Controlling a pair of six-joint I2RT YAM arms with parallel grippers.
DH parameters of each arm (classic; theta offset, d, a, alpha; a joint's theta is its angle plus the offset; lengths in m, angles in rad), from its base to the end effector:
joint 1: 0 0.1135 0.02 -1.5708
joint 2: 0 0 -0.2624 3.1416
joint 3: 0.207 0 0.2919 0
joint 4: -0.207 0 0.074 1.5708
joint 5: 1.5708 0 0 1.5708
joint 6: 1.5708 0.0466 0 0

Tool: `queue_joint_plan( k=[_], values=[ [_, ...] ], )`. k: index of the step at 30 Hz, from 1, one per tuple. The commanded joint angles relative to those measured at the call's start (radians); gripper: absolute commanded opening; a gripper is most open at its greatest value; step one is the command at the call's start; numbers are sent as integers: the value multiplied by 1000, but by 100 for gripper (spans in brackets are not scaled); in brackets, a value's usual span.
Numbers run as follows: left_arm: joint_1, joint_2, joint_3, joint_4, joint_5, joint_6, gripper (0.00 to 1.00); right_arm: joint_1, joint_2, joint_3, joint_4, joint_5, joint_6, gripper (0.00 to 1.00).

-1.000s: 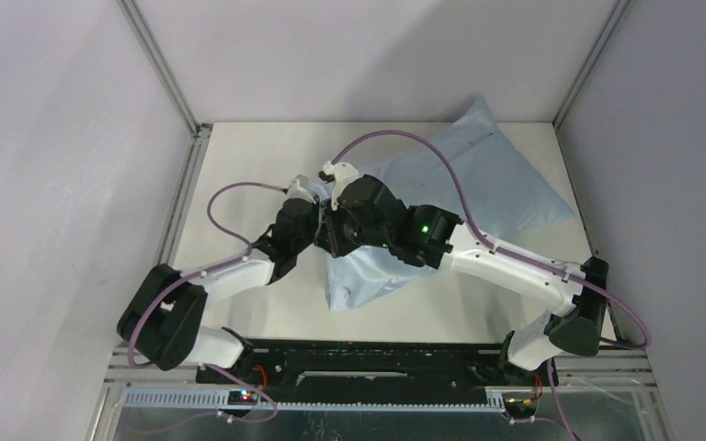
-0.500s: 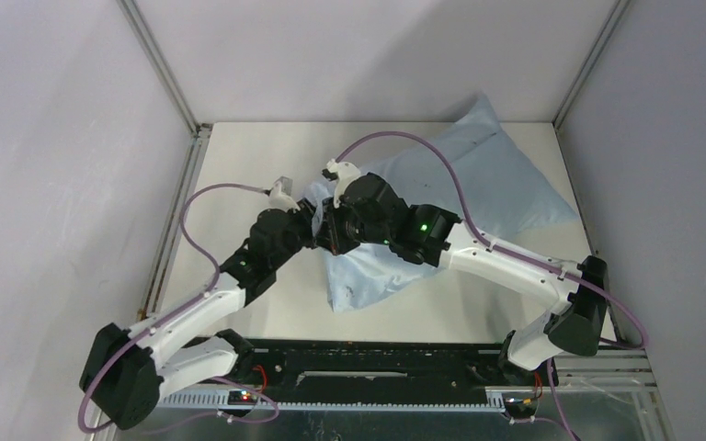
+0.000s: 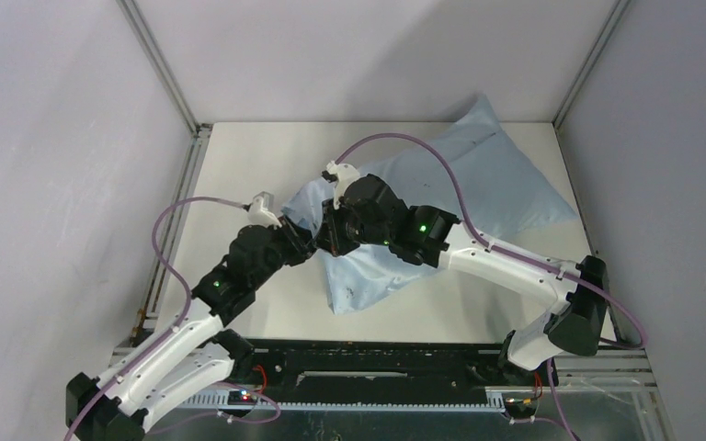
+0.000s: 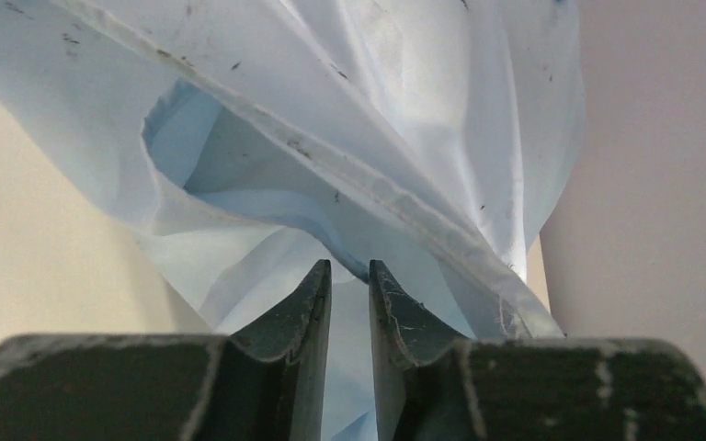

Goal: Put the pillow into the pillowcase

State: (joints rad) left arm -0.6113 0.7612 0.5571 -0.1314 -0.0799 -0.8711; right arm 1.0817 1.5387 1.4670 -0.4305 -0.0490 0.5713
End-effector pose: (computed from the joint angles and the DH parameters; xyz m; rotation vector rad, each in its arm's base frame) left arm 0.1951 -0.1322 0.2557 -0.3178 1.9908 -0.9071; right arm 0.1890 0.3599 0.3571 -0.5998 2.1698 1.0171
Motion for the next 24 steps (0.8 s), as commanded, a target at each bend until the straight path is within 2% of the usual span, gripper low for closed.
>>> queue_joint_plan(
  k=[1, 4, 7, 10, 12, 14, 17, 24],
  values=[
    [-7, -51, -5, -80, -41, 45, 26, -8, -17, 4, 29, -5, -2, 0],
    [-6, -30, -5, -72, -41, 53, 19, -9, -14, 6, 26, -8, -1, 0],
    [-5, 61, -12, 18, -13, 55, 9, -8, -15, 4, 23, -4, -2, 0],
    [-5, 178, -25, 196, 14, 48, 3, -9, -13, 3, 21, 2, 1, 0],
    [-7, 256, -24, 324, 45, 48, 3, -9, -11, -1, 20, 7, 2, 0],
    [-9, 339, 2, 384, 85, 47, 3, -9, -5, -6, 17, 6, 0, 0],
    [-27, 345, 31, 336, 102, 57, 6, -11, -1, -12, 13, 4, -2, 0],
    [-31, 97, -22, 46, 83, 43, 15, -20, 17, -6, 28, -20, -2, 0]
  ],
)
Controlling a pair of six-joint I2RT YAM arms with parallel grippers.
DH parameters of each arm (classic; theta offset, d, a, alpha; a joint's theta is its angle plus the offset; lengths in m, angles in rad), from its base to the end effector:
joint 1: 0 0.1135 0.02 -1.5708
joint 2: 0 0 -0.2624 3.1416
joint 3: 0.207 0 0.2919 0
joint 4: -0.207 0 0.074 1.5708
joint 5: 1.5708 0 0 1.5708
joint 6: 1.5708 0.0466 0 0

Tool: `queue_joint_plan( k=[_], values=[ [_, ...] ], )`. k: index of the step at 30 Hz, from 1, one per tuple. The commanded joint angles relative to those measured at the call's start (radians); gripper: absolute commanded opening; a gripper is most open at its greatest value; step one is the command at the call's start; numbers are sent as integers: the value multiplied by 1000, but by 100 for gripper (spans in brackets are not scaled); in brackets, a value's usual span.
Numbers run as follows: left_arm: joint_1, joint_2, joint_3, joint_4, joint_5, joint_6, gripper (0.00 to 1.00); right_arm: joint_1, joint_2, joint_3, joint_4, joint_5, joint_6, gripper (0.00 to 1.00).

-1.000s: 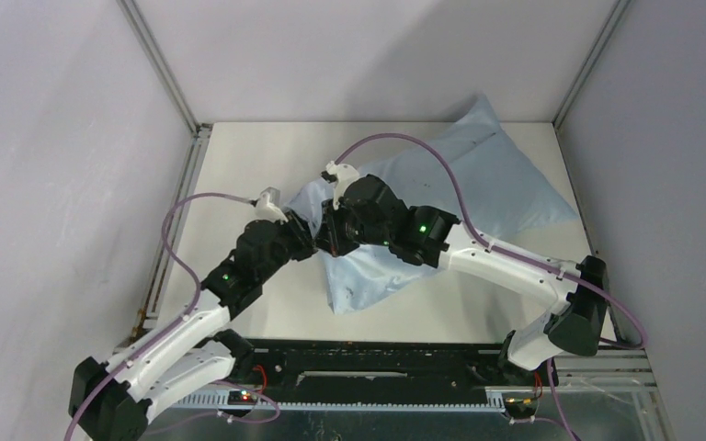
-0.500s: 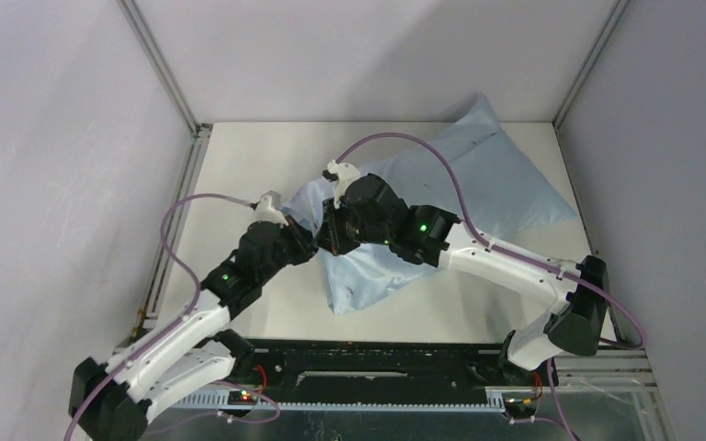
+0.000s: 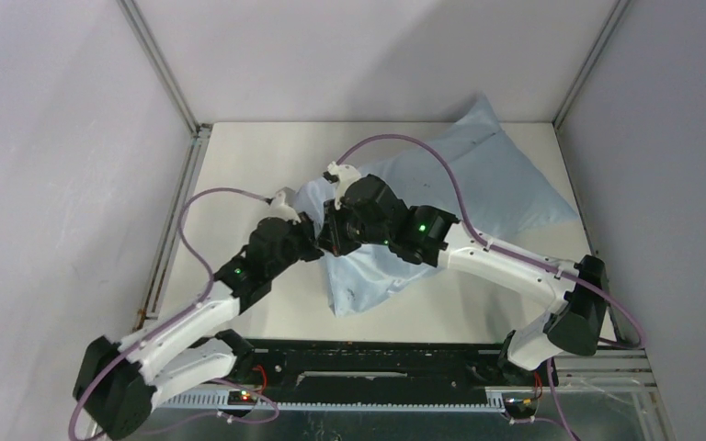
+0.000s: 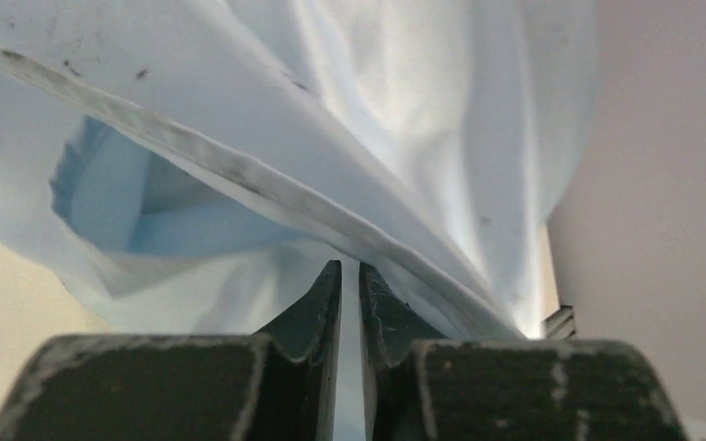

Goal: Put the pillow into the pillowcase

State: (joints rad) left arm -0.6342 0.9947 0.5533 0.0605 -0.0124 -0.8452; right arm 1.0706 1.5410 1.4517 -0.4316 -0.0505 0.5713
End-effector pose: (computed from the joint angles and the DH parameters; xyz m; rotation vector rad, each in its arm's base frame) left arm 0.2202 -0.1613 0.2209 -0.2275 2.0657 -0.9385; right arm 0.1930 0.3579 0.3501 -0.5924 2.1891 1.0001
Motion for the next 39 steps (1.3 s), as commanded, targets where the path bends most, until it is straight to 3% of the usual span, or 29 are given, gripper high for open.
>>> queue_joint_plan(
  k=[1, 9, 13, 16, 17, 19, 22, 27, 33, 39],
  values=[
    [-8, -168, -16, -201, 1, 20, 15, -8, 21, 14, 31, -23, -1, 0],
    [21, -349, 44, -624, -215, 18, 9, -1, 93, 56, 31, -27, -12, 0],
    [133, -351, 120, -696, -270, 41, 10, 23, 196, 128, 0, 2, -31, 0],
    [254, -301, 185, -658, -231, 78, 15, 37, 311, 233, -42, 13, -41, 0],
    [276, -274, 210, -643, -225, 89, 17, 39, 344, 266, -62, 15, -44, 1],
    [306, -209, 270, -619, -219, 108, 25, 47, 371, 291, -84, 19, -49, 14],
    [332, -115, 338, -574, -182, 131, 38, 61, 308, 243, -78, 48, -60, 36],
    [347, 9, 346, -502, -135, 114, 52, 68, 123, 104, -102, 130, -54, 55],
    [361, 99, 323, -351, -111, 98, 64, 160, -128, -121, -158, 286, 33, 64],
    [367, 236, 357, -305, -112, 95, 59, 291, -270, -321, -228, 346, 137, 66]
  ],
)
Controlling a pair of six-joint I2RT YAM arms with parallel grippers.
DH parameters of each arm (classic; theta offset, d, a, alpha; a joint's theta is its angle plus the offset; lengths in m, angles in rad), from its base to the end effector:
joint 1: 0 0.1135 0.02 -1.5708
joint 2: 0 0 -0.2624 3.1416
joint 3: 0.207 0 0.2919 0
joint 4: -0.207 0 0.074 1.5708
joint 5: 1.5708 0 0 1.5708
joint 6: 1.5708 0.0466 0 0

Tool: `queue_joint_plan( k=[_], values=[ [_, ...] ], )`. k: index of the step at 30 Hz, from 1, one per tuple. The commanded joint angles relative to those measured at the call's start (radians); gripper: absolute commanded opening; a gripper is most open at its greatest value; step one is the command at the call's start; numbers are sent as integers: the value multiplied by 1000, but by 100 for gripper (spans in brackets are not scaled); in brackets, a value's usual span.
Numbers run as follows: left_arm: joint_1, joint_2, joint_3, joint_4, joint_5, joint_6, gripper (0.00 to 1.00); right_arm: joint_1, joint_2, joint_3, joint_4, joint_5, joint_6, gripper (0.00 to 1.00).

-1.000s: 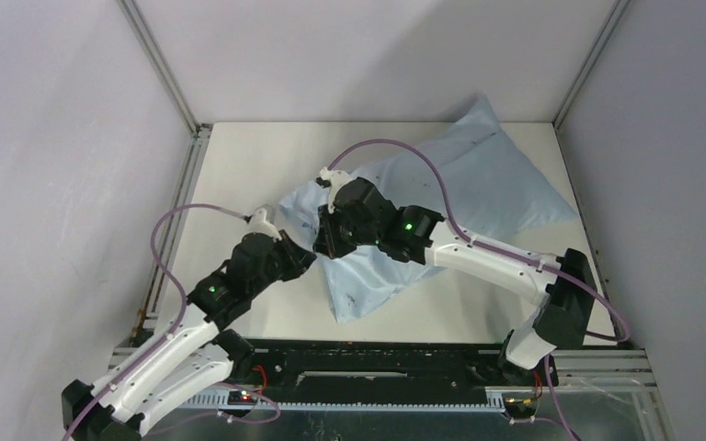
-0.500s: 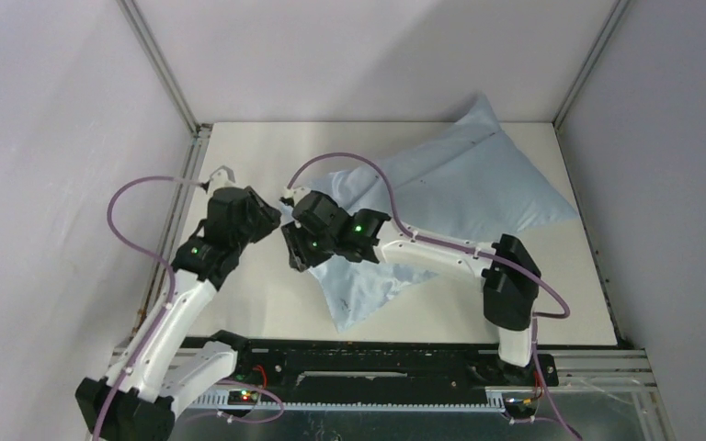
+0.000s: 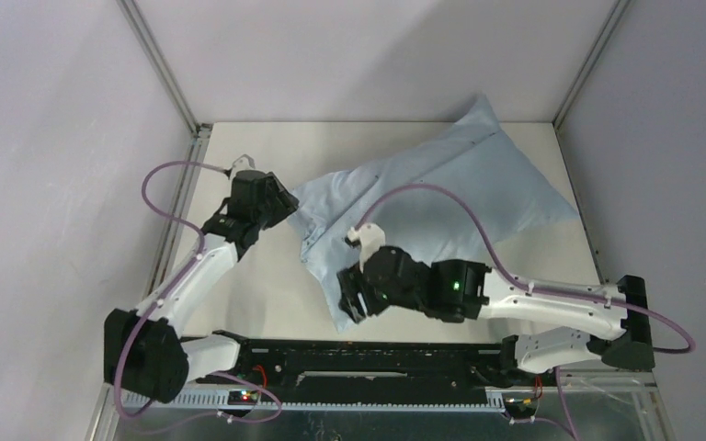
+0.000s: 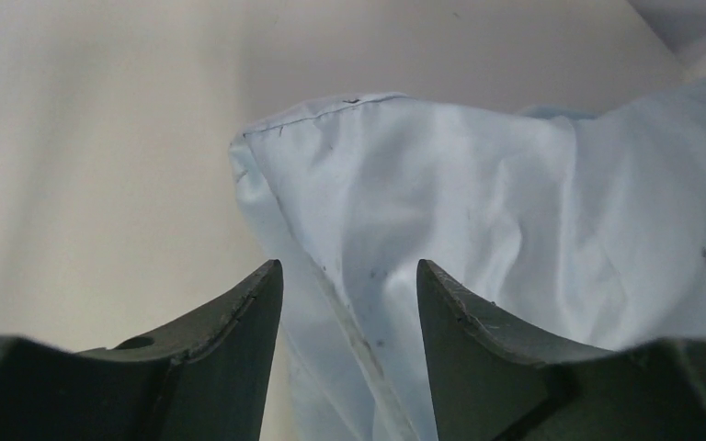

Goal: Put the pillow into the pillowcase

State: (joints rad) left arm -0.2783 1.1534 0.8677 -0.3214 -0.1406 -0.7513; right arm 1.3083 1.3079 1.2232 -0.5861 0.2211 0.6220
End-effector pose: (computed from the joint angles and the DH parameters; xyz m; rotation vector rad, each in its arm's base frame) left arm 0.2934 -0.0770 0.2619 -0.5949 2.1222 -0.4321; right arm 0.0968 0.3210 0.3282 -0.6701 2.2489 0.7825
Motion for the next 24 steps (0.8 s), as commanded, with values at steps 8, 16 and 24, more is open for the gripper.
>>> queue_joint_plan(
  k=[8, 16, 24],
  values=[
    [13, 131, 21, 106, -46, -40, 30, 63, -137, -240, -36, 92, 100, 69],
    [128, 240, 157, 79, -154, 24, 0, 36, -188, -398, 91, 109, 163, 70],
    [197, 457, 386, 22, -73, 102, 0, -88, -287, -456, 103, 71, 150, 71]
  ],
)
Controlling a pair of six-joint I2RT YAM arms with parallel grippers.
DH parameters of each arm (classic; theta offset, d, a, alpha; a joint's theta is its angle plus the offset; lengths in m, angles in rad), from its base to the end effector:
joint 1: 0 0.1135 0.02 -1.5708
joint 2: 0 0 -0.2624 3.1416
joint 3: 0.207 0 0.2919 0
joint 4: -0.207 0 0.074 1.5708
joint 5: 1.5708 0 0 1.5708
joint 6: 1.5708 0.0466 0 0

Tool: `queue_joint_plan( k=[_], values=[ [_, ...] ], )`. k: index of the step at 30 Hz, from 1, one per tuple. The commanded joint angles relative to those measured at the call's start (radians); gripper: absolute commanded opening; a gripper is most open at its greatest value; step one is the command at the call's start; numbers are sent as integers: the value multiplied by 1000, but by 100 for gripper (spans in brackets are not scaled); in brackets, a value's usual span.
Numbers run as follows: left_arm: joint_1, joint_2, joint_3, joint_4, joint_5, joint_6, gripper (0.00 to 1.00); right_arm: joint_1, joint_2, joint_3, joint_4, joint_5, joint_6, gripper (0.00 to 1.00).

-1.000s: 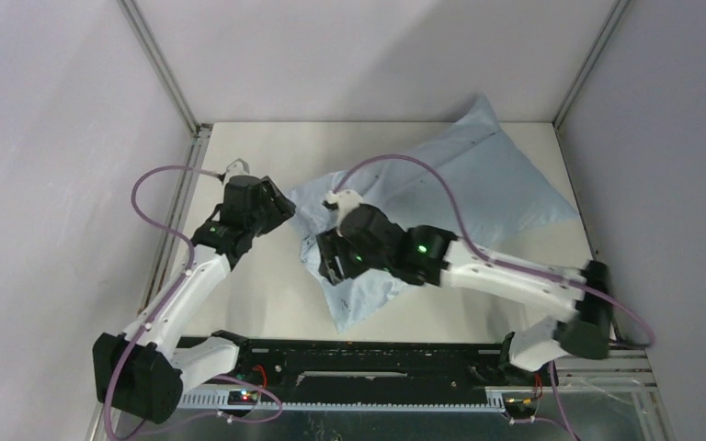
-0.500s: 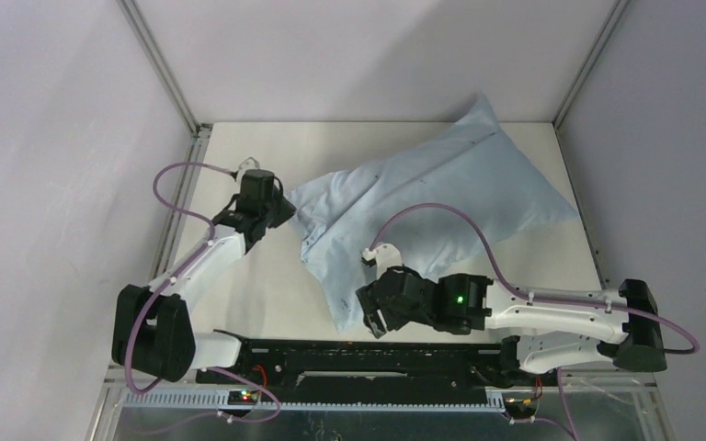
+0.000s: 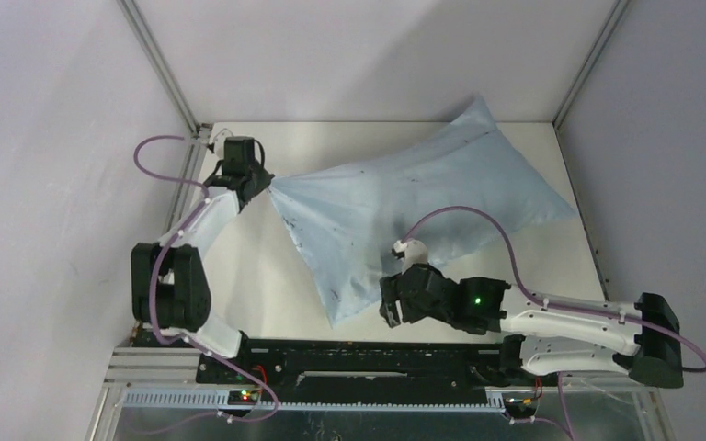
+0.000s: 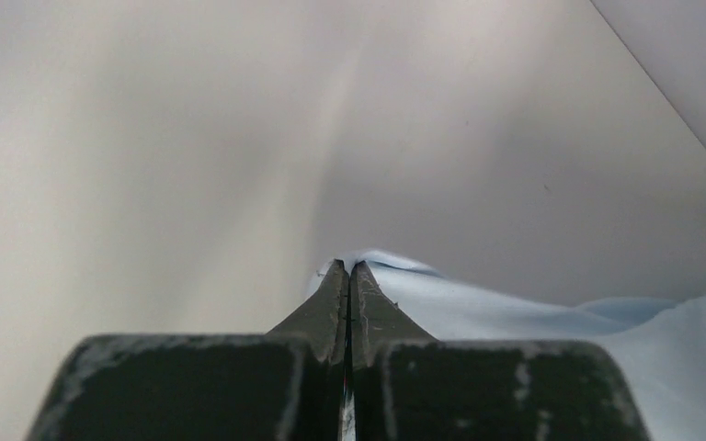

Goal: Put the pillow into the pillowcase

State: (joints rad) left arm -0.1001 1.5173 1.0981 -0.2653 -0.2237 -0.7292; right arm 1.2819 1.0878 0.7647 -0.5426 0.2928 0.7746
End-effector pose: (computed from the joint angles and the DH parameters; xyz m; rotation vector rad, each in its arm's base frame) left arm 0.3830 -0.0281 0.2385 -0.8063 2.0925 -0.1980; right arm 0.0884 0.2501 0.2217 -0.4906 2.4270 0.5908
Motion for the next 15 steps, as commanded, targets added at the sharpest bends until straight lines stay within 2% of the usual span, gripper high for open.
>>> queue_joint_plan(
  k=[1, 3, 4, 6, 8, 9, 10, 12, 15],
  values=[
    [18, 122, 190, -51, 28, 87, 0, -91, -85, 5, 59, -17, -13, 71],
    [16, 144, 249, -103, 31, 92, 2, -162, -120, 16, 48, -46, -38, 72],
    [15, 142, 268, -121, 36, 98, 7, -201, -135, 27, 35, -54, -49, 72],
    [10, 112, 298, -163, 7, 116, 27, -288, -160, 56, 18, -62, -79, 74],
    [7, 74, 333, -208, -17, 148, 43, -364, -165, 90, 0, -81, -102, 77],
    [3, 52, 352, -233, -30, 161, 50, -438, -160, 112, -6, -97, -114, 91],
    [-3, 30, 368, -252, -42, 173, 54, -495, -152, 135, -9, -112, -129, 98],
    [-30, -23, 388, -276, -64, 196, 64, -611, -121, 188, -2, -125, -168, 100],
    [-136, -96, 400, -302, -92, 222, 68, -797, -30, 293, 18, -156, -225, 100]
  ],
)
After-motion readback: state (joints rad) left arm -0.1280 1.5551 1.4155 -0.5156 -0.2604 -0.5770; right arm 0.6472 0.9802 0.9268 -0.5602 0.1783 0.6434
